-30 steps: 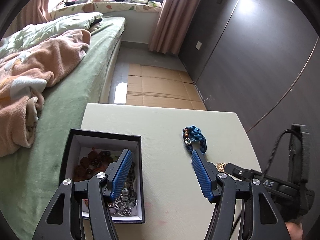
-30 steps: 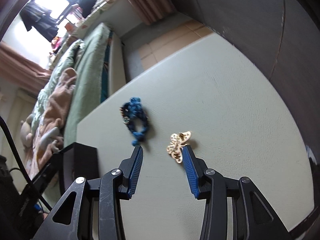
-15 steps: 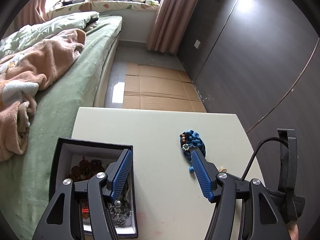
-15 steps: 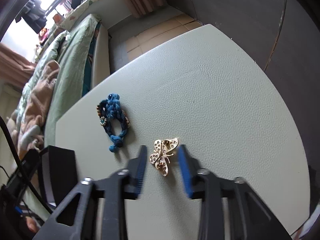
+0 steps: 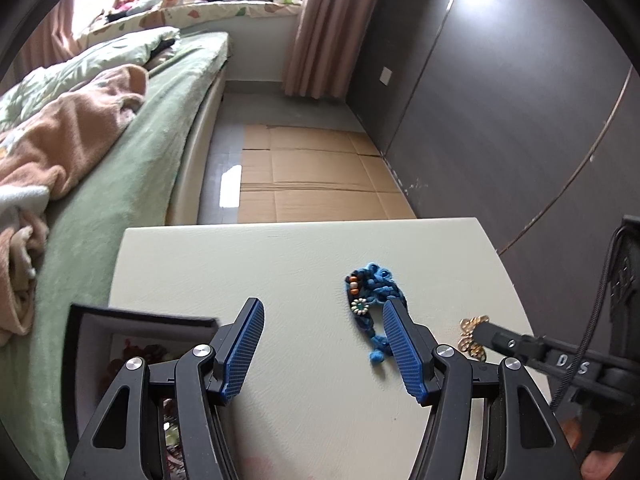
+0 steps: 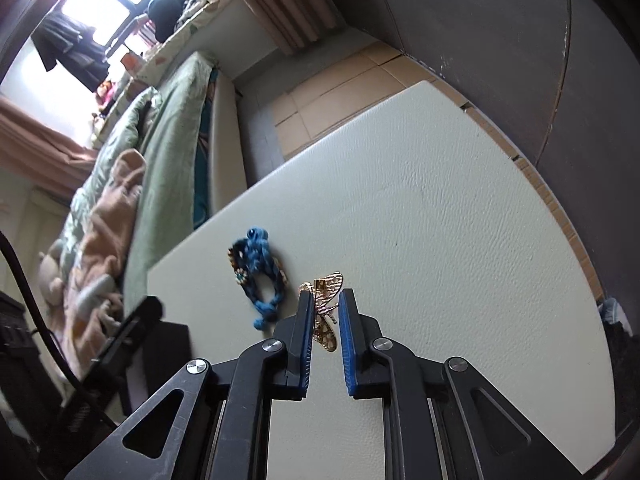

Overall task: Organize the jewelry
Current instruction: 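Grasp the blue braided bracelet with the left tool while the right grasps the butterfly brooch, then lower the blue braided bracelet into the box and open the left tool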

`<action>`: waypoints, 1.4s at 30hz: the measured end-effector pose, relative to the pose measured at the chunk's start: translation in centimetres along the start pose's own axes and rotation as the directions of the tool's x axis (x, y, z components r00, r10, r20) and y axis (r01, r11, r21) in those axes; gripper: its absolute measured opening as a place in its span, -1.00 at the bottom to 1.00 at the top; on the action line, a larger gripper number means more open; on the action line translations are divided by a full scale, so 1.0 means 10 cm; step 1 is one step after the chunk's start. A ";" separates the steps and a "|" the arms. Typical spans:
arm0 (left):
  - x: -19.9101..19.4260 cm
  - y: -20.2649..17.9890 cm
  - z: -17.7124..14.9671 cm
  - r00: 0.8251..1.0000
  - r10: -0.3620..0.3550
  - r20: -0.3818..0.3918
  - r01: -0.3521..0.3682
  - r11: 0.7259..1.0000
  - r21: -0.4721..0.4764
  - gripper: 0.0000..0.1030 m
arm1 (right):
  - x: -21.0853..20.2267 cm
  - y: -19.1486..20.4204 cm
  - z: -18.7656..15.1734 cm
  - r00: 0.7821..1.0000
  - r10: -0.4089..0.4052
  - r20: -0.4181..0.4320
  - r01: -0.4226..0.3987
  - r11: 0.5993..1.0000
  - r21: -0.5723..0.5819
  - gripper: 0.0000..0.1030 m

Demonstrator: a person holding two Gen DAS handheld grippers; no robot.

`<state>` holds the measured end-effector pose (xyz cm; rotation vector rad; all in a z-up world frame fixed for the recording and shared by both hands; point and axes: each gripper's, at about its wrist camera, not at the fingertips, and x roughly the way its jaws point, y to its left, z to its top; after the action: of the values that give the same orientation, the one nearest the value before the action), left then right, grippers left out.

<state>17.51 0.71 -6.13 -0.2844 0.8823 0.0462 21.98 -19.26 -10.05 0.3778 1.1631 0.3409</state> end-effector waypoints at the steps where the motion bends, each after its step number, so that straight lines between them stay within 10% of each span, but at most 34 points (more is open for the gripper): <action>1: 0.03 -0.02 0.01 1.000 0.001 -0.005 -0.001 1.000 0.006 0.23 | -0.01 -0.02 0.02 1.000 0.002 0.002 -0.002 1.000 0.005 -0.72; 17: 0.77 -0.48 -0.02 0.984 0.022 -0.179 0.001 0.992 0.126 0.23 | 0.00 -0.32 0.33 0.997 0.069 0.045 -0.076 0.977 0.197 -0.72; 24: 0.79 -0.51 -0.03 0.991 0.046 -0.129 -0.026 0.988 0.150 0.22 | 0.02 -0.41 0.39 0.996 0.069 0.050 -0.080 0.968 0.237 -0.72; 29: 0.74 -0.42 -0.04 0.990 0.085 -0.113 -0.069 0.987 0.142 -0.61 | 0.02 -0.37 0.36 0.997 0.059 0.046 -0.067 0.973 0.219 -0.72; 42: 0.19 -0.12 -0.03 0.998 -0.032 -0.049 0.033 0.999 0.021 -0.68 | -0.04 -0.29 0.20 0.998 0.049 0.035 -0.054 0.982 0.181 -0.72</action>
<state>18.66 -0.70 -7.52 -0.2805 0.9259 -0.0009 23.91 -22.30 -10.33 0.5717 1.1589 0.2736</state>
